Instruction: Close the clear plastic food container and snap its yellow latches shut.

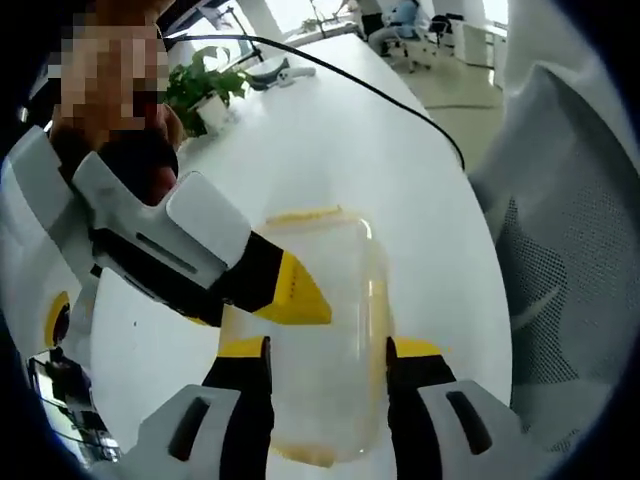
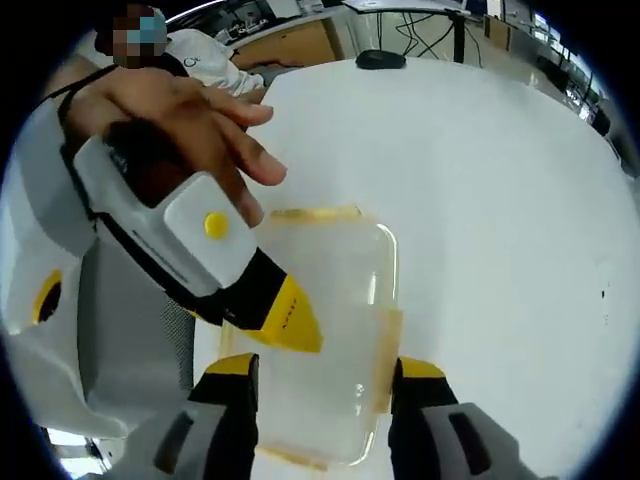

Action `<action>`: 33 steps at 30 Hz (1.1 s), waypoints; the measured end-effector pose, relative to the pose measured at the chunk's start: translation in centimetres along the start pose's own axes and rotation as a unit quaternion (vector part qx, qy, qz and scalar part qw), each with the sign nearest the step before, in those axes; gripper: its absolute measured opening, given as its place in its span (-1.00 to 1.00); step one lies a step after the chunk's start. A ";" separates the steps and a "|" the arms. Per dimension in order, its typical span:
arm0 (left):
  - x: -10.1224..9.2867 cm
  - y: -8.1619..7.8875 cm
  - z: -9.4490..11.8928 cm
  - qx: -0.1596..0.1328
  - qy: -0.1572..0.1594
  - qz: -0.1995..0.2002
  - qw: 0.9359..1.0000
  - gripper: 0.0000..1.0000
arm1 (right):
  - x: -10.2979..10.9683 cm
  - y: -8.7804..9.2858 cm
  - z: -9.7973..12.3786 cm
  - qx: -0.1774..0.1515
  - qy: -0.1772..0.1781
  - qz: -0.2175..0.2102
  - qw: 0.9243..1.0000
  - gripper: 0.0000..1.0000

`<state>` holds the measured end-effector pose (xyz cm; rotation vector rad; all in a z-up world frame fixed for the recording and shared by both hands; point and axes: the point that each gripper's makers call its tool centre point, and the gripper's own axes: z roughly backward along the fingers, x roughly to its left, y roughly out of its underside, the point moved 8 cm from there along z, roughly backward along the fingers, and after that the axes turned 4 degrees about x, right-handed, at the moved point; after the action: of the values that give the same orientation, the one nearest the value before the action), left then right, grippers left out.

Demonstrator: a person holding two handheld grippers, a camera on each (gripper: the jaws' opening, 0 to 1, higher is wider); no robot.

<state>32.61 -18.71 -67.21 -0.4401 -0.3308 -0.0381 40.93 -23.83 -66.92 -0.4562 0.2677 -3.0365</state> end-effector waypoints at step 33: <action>1.5 1.7 0.8 -0.028 0.064 0.125 0.990 0.48 | 3.3 2.5 0.9 -0.086 0.173 -0.019 0.981 0.81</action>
<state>33.93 -16.77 -66.74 -0.5297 -0.1467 0.1689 38.17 -26.72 -65.55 0.0663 0.5466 -3.1288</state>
